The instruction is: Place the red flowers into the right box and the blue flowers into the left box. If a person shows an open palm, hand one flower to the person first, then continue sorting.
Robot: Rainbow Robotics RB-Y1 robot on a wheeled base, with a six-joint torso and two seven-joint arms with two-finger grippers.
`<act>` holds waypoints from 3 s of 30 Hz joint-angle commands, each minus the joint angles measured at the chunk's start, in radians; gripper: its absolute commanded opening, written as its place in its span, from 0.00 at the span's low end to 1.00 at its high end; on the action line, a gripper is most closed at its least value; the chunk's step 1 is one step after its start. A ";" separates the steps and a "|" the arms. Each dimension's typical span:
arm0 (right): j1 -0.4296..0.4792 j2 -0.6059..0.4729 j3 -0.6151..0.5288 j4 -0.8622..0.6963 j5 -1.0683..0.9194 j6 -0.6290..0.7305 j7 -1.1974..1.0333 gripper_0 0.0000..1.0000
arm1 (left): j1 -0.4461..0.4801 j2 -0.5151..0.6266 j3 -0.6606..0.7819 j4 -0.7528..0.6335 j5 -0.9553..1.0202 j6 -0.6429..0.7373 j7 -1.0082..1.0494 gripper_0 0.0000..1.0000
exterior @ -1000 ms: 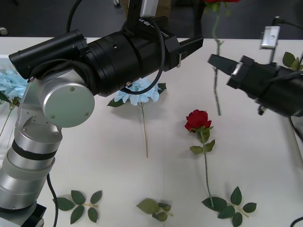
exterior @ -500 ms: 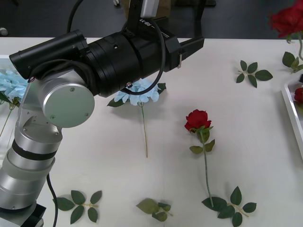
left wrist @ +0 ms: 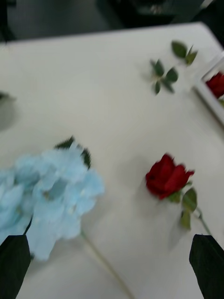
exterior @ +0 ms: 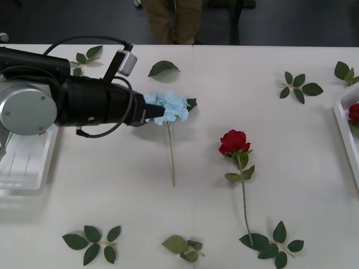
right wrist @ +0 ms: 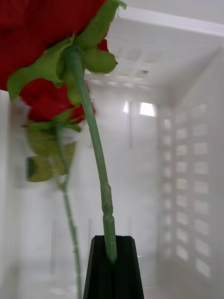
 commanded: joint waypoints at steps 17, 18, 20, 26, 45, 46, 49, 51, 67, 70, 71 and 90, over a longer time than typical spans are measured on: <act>-0.093 0.019 0.273 0.233 -0.068 -0.212 -0.024 0.33 | -0.114 0.064 -0.037 -0.005 -0.289 0.706 0.687 1.00; -0.093 0.019 0.273 0.234 -0.073 -0.213 -0.021 0.52 | -0.137 0.047 -0.056 0.009 -0.301 0.718 0.735 1.00; -0.093 0.019 0.273 0.234 -0.074 -0.212 -0.016 0.79 | -0.186 0.015 -0.096 0.057 -0.306 0.732 0.811 1.00; -0.093 0.018 0.262 0.233 -0.097 -0.201 -0.007 1.00 | -0.323 -0.089 -0.228 0.216 -0.367 0.691 0.968 1.00; -0.207 0.070 0.136 -0.037 -0.456 0.359 -0.176 1.00 | -0.403 -0.410 -0.341 0.466 -0.611 0.560 1.029 1.00; -0.207 0.080 0.145 -0.057 -0.436 0.353 -0.197 1.00 | -0.403 -0.413 -0.344 0.466 -0.611 0.556 1.029 1.00; -0.205 0.139 0.191 -0.169 -0.312 0.330 -0.294 1.00 | -0.403 -0.422 -0.387 0.485 -0.628 0.525 1.035 1.00; -0.205 0.192 0.211 -0.223 -0.227 0.333 -0.343 1.00 | -0.403 -0.427 -0.427 0.514 -0.639 0.488 1.042 1.00; -0.210 0.567 0.495 -0.484 0.366 0.350 -0.676 1.00 | -0.401 -0.459 -0.550 0.707 -0.715 0.231 1.081 1.00; -0.219 0.579 0.579 -0.504 0.454 0.339 -0.735 1.00 | -0.396 -0.458 -0.550 0.710 -0.737 0.229 1.081 0.98; -0.224 0.579 0.598 -0.505 0.472 0.338 -0.746 1.00 | -0.395 -0.458 -0.550 0.710 -0.741 0.229 1.080 0.81; -0.348 0.610 0.905 -0.379 0.839 0.216 -1.012 0.71 | -0.360 -0.450 -0.550 0.710 -0.795 0.209 1.065 0.00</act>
